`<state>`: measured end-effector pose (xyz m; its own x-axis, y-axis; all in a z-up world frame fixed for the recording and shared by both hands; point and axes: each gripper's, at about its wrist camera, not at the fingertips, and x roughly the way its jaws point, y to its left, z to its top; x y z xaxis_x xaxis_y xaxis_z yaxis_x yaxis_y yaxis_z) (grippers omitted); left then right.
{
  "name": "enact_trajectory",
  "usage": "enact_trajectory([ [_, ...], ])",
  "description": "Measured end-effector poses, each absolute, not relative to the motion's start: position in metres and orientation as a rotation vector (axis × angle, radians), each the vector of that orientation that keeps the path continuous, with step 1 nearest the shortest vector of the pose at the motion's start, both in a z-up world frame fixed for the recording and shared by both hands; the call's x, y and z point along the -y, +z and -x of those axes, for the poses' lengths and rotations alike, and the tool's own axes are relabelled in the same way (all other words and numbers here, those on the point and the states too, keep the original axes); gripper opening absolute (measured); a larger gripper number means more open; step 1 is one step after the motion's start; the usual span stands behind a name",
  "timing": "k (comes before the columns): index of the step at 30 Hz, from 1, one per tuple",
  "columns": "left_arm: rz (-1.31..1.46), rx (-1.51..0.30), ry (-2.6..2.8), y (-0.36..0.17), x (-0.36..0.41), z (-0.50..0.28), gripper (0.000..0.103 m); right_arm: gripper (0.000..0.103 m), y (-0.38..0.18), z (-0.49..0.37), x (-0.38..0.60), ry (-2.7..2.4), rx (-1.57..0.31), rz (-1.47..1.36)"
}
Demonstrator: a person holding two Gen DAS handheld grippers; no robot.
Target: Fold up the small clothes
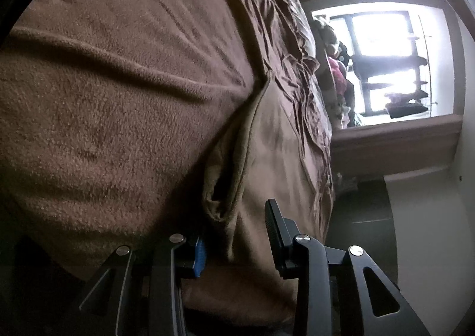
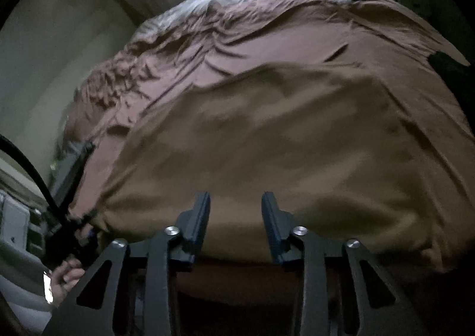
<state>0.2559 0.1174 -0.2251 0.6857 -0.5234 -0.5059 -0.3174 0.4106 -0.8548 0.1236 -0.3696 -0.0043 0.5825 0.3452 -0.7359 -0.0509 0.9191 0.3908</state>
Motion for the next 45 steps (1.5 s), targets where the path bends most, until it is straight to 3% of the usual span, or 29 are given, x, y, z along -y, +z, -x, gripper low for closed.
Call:
enact_trajectory([
  [14, 1.21, -0.904, -0.106, -0.239, -0.116, -0.254, 0.035, 0.016, -0.047, -0.166, 0.305, 0.325, -1.026, -0.197],
  [15, 1.213, -0.902, -0.109, -0.239, -0.117, -0.254, 0.029, 0.015, -0.051, -0.167, 0.302, 0.324, -1.037, -0.188],
  [16, 1.217, -0.9, -0.113, -0.24, -0.116, -0.254, 0.016, 0.014, -0.056, -0.167, 0.3, 0.323, -1.055, -0.176],
  [19, 1.234, -0.897, -0.11, -0.243, -0.117, -0.254, 0.007, 0.013, -0.066, -0.163, 0.294, 0.314, -1.1, -0.13],
  [30, 1.24, -0.886, -0.108, -0.244, -0.118, -0.251, 0.007, 0.011, -0.045, -0.183, 0.292, 0.271, -1.076, -0.114],
  [45, 1.168, -0.887, -0.039, -0.235, -0.11, -0.255, 0.007, 0.01, -0.063, -0.229, 0.286, 0.259, -1.104, -0.089],
])
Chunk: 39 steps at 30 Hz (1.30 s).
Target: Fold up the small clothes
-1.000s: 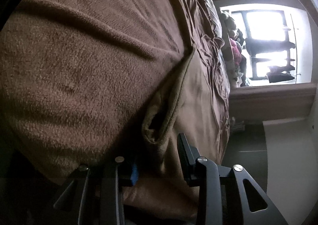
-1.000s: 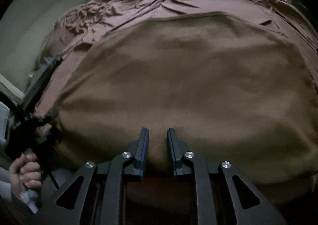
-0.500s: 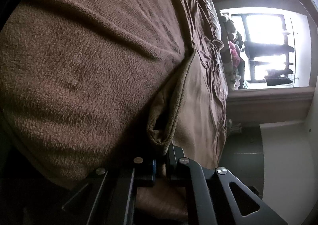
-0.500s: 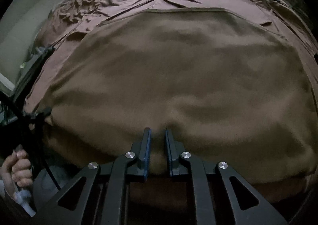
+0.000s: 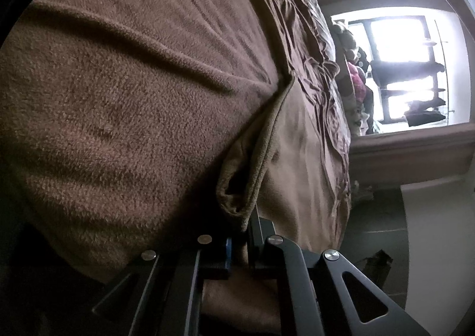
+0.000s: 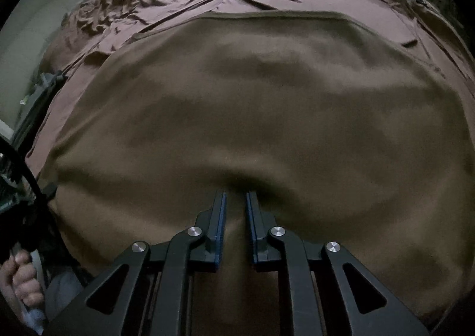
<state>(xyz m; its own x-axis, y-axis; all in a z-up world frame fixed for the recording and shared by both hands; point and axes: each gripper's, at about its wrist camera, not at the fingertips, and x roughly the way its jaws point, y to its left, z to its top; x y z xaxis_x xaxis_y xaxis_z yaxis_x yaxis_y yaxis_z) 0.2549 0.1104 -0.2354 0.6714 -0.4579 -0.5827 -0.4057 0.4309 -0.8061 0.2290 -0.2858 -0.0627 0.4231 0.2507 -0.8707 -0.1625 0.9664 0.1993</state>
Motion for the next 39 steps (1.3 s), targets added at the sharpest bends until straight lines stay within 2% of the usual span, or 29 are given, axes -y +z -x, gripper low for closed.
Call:
enact_trajectory([
  [14, 1.171, -0.904, 0.005, -0.239, -0.107, -0.263, 0.007, 0.01, -0.068, -0.303, 0.274, 0.234, -1.09, -0.097],
  [18, 1.181, -0.902, 0.011, -0.242, -0.109, -0.263, 0.011, 0.01, -0.067, -0.321, 0.27, 0.218, -1.085, -0.087],
  [32, 1.189, -0.895, 0.034, -0.243, -0.106, -0.264, 0.012, 0.01, -0.075, -0.394, 0.261, 0.214, -1.106, -0.09],
  [39, 1.209, -0.883, 0.013, -0.245, -0.108, -0.262, 0.011, 0.007, -0.079, -0.421, 0.256, 0.193, -1.098, -0.077],
])
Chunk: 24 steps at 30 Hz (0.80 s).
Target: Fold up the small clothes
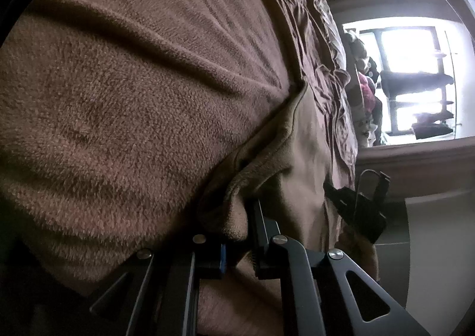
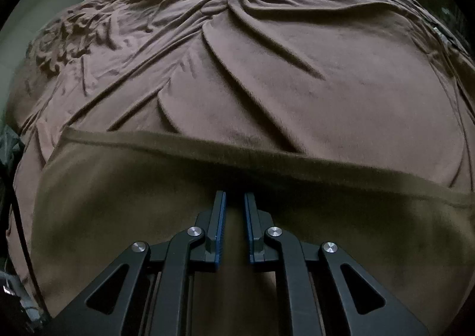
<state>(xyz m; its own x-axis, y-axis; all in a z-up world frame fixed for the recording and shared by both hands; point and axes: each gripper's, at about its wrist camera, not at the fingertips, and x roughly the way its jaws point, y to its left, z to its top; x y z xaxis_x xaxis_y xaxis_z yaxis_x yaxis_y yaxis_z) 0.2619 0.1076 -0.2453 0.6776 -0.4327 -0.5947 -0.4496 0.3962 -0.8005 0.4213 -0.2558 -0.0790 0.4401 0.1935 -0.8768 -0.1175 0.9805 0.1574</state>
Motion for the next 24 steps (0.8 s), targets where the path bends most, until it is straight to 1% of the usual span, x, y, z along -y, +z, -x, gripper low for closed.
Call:
enact_trajectory([
  [4, 1.226, -0.876, -0.014, -0.247, -0.11, -0.259, 0.009, 0.008, -0.067, -0.408, 0.257, 0.197, -1.111, -0.1],
  [11, 1.302, -0.846, -0.091, -0.252, -0.118, -0.248, 0.008, 0.008, -0.064, -0.35, 0.263, 0.262, -1.131, -0.132],
  [16, 1.311, -0.816, -0.152, -0.243, -0.121, -0.242, 0.006, 0.008, -0.063, -0.314, 0.265, 0.289, -1.135, -0.147],
  [24, 1.284, -0.771, -0.249, -0.212, -0.115, -0.248, 0.006, 0.008, -0.073, -0.262, 0.273, 0.312, -1.145, -0.183],
])
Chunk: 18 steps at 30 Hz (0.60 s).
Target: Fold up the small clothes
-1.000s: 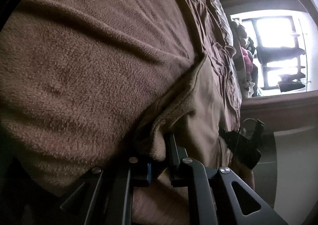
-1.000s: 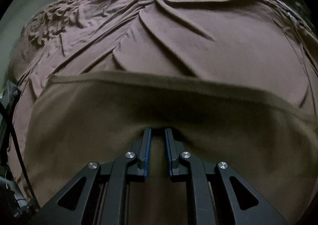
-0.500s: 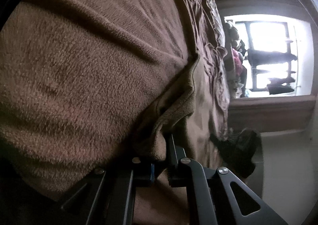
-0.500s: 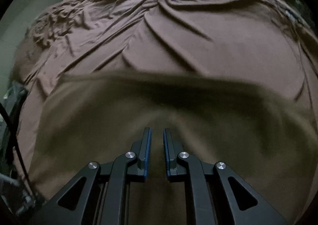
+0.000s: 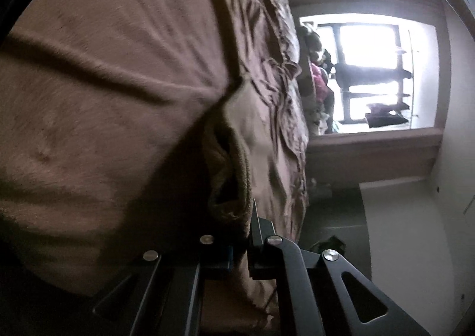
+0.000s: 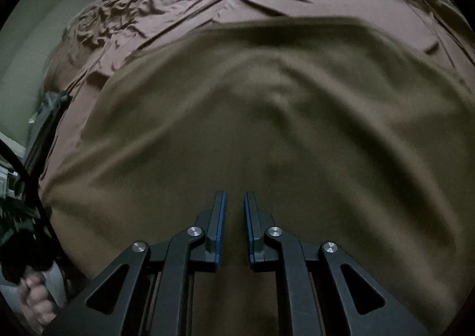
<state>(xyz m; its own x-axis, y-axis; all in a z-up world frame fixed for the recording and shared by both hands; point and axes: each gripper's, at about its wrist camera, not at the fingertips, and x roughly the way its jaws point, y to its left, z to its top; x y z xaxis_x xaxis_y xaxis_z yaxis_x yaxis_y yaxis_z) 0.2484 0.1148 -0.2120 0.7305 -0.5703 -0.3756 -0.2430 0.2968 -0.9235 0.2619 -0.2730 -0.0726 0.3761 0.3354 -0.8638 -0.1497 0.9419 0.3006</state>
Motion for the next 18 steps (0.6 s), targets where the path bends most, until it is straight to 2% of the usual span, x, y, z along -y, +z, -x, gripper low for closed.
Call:
enact_trajectory([
  [18, 1.218, -0.732, -0.384, -0.16, -0.088, -0.28, 0.006, 0.008, -0.073, -0.176, 0.291, 0.318, -1.103, -0.261],
])
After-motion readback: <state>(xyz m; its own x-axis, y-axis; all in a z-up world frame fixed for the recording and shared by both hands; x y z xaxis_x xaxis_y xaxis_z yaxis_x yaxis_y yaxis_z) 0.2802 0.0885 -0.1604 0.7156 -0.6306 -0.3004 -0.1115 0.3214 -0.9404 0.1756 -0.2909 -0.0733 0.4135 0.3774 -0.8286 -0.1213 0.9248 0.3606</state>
